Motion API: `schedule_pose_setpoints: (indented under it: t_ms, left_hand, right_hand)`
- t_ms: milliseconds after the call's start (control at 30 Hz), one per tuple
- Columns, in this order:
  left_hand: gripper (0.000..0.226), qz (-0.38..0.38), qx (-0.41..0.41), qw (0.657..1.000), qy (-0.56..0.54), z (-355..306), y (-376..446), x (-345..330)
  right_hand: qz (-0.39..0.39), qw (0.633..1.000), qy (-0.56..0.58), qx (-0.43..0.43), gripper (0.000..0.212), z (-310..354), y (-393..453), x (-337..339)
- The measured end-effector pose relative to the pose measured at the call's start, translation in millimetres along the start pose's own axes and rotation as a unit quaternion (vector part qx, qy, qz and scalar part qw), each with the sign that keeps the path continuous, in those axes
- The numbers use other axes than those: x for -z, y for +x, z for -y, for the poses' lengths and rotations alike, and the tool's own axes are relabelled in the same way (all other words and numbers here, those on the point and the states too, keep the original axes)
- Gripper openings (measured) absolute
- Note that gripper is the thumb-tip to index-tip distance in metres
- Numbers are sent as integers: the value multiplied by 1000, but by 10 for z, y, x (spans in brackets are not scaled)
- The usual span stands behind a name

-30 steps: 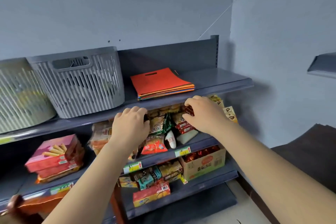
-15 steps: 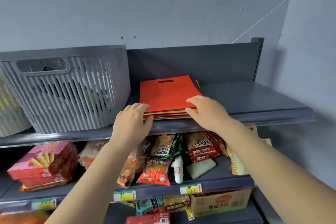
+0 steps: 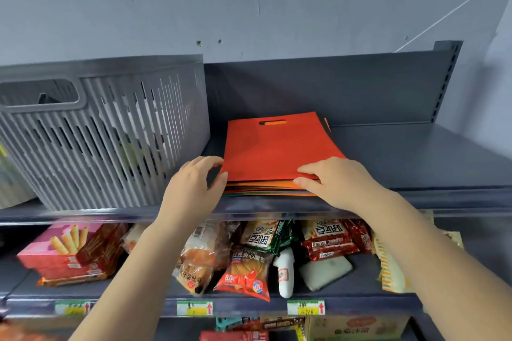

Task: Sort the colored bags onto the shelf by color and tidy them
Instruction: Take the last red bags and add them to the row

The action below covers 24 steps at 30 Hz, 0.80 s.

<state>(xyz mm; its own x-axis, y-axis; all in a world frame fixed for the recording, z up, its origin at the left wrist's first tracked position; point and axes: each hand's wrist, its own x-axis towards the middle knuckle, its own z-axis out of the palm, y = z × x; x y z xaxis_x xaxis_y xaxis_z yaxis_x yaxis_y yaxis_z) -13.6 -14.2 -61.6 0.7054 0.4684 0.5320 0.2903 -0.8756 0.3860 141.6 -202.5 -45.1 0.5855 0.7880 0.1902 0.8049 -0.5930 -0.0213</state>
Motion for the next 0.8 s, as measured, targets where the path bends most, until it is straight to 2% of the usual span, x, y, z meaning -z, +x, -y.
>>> schedule_pose_setpoints:
  t_ms: [100, 267, 333, 467, 600, 700, 800]
  left_hand:
    - [34, -4, -2, 1000, -21, 22, 21, 3]
    - [34, 1, -23, 999, -48, -38, 136, -4]
    - [36, 51, -48, 997, -27, -54, 190, -58]
    - [42, 165, -101, 981, 30, -55, 206, -198]
    - [40, 152, -153, 976, 24, 63, 163, -199]
    - [30, 119, -190, 974, -13, 128, 132, -147]
    - [36, 99, -191, 976, -29, 119, 122, -99]
  right_hand:
    - [-42, 999, -14, -29, 37, -15, -58, 30]
    - [-120, 981, 42, -149, 32, -180, -1, -31]
    - [-144, 973, 46, -177, 31, -230, -12, -22]
    - [-171, 968, 11, -181, 29, -262, -116, 21]
    - [-167, 969, -24, -182, 28, -242, -228, 35]
    - [-165, 970, -39, -177, 30, -200, -312, 18]
    - [-166, 970, -49, -172, 30, -164, -372, 19]
